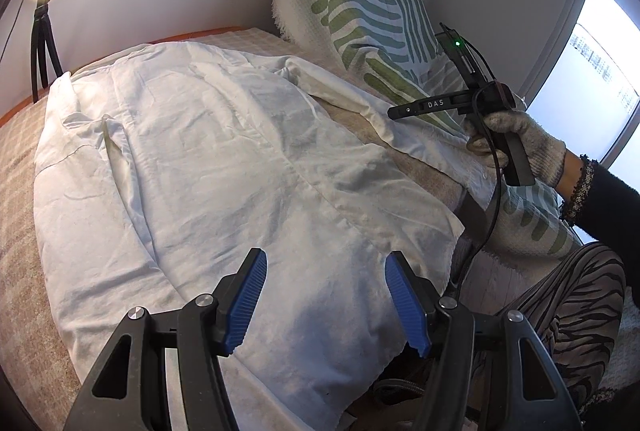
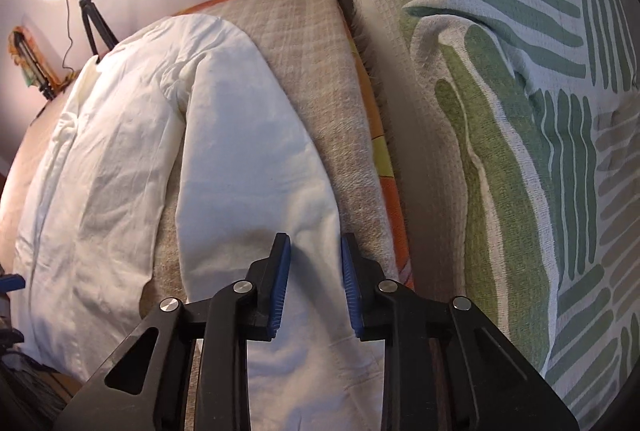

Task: Fold small clothes
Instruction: 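Move the right gripper to the other sleeve and grasp its cuff, then fold the held sleeve across the shirt back and open the right gripper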

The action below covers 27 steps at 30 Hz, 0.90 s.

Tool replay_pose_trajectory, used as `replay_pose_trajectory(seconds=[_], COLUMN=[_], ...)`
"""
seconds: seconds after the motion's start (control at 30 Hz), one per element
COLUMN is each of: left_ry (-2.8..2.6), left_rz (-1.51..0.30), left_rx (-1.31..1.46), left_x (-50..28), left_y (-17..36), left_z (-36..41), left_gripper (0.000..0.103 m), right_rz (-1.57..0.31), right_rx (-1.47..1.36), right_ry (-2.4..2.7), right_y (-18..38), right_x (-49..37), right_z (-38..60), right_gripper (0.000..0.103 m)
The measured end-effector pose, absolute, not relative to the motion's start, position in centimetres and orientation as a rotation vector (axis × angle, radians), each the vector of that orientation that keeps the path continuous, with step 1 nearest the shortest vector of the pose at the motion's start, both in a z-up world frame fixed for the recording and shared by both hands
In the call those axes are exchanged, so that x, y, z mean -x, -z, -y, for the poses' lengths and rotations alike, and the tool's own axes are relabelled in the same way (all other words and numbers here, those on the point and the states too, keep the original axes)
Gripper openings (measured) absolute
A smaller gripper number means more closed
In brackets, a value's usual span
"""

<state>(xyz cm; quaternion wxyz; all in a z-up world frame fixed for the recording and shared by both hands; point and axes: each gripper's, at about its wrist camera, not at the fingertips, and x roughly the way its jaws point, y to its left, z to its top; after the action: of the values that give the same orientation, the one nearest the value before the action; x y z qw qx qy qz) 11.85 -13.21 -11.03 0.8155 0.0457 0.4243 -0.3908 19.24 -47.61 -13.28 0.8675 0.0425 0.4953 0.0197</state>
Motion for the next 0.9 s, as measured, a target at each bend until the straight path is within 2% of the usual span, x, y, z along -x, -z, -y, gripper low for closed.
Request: replay_pose_trajectory(seconds=[0.13,0.2,0.3,0.53,0.7,0.9], left_ry=[0.837,0.837,0.837,0.83,0.815,0.799], left_rz=[-0.899,-0.897,-0.895,-0.877,-0.867,-0.853], left_rx=[-0.1,-0.103,-0.101,-0.096,-0.081,-0.074], left_x=[-11.7,-11.7,-11.7,-11.5,-11.4,-11.0], left_y=[10.9,10.9,10.8,10.3,9.9,9.5], left_z=[13.2,13.2,13.2,12.6,11.8,10.6], left_gripper=[0.063,0.063,0.062,0.062,0.062,0.062], right_rz=[-1.054,-1.059,-1.048,-0.942,-0.89,-0.888], right_rx=[-0.115,-0.132,-0.133,-0.128,-0.009,0.134], right_ry=[-0.038,-0.06,-0.068,-0.11,-0.164,-0.253], right_y=[13.6,13.7,13.1,8.6,5.5,5.5], right_x=[-19.3,-19.3,-19.1,-17.3,-16.6,-16.5], right_z=[48.3,48.5,48.4,46.4,40.6,32.5], right_gripper=[0.024,0.006,0.001,0.0,0.0,0.0])
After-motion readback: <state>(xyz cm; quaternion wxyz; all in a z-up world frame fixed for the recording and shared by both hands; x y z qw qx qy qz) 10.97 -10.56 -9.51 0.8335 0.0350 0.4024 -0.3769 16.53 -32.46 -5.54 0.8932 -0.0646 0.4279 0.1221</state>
